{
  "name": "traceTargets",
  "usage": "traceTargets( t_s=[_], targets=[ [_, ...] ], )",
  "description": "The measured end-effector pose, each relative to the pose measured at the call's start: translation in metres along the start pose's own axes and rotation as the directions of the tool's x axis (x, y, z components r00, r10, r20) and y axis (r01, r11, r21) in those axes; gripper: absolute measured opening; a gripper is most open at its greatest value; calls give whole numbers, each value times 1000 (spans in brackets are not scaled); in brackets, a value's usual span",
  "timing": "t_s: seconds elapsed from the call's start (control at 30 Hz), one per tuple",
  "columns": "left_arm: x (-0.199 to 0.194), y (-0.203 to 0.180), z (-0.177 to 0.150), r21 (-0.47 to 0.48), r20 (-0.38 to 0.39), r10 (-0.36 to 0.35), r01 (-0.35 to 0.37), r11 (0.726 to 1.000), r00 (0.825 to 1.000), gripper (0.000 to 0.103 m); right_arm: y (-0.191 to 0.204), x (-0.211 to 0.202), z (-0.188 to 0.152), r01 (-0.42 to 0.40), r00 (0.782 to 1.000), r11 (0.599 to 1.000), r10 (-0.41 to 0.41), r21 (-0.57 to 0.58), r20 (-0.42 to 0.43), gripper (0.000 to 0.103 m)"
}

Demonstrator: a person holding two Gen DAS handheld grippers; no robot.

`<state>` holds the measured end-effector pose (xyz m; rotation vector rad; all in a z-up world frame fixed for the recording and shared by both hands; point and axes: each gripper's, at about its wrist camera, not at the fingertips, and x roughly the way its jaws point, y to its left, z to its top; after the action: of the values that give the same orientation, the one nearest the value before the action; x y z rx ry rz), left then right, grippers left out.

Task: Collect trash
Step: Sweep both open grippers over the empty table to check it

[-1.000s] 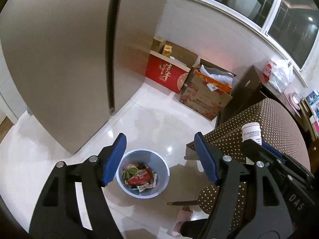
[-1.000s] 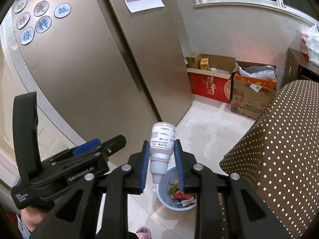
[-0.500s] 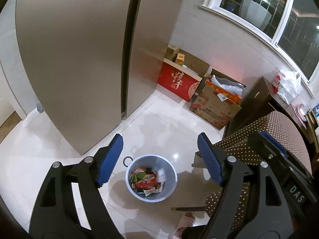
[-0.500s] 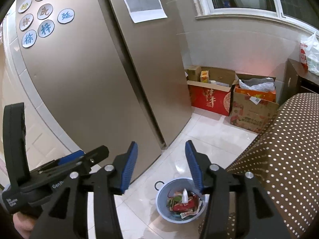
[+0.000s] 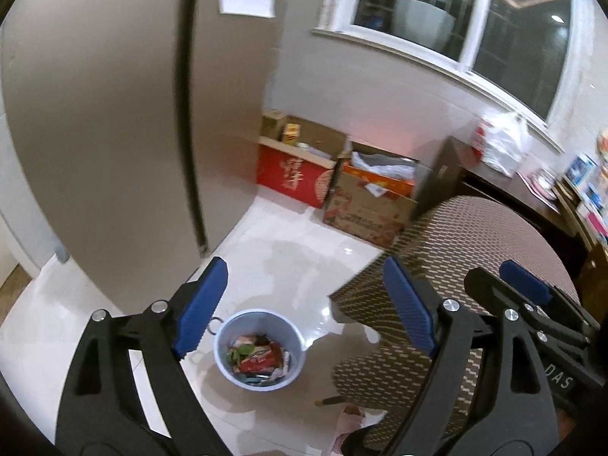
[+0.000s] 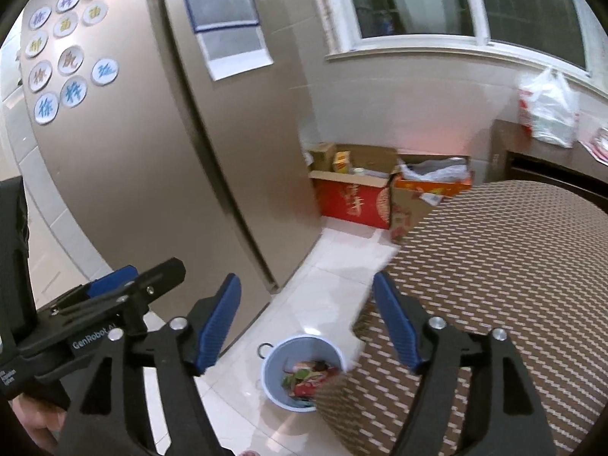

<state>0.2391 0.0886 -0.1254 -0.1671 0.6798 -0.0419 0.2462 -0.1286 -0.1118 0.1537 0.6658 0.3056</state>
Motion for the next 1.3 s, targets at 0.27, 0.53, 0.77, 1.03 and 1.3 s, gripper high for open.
traceTargets(
  t_s=[0.27,0.53,0.77,1.03,1.3],
  targets=[
    [-12,-100,-10,116,-35,-128,131,985,991,85,-83,-68,-14,140,990,987,-142,77,14,81],
    [5,-192,-34,196,-124,-187,208,958,975,87,-166,-108,-38,306,952,942,-307,135,-14,85],
    [35,-239,-53,232,-185,-151,193,953,971,87,-217,-120,-60,374,927,909,-371,185,-54,85],
    [66,-257,-71,252,-237,-108,168,953,966,87,-247,-109,-72,397,918,894,-386,209,-95,85],
    [74,-266,-72,284,-213,-76,136,949,974,87,-251,-103,-70,391,920,896,-382,209,-83,85]
  ],
)
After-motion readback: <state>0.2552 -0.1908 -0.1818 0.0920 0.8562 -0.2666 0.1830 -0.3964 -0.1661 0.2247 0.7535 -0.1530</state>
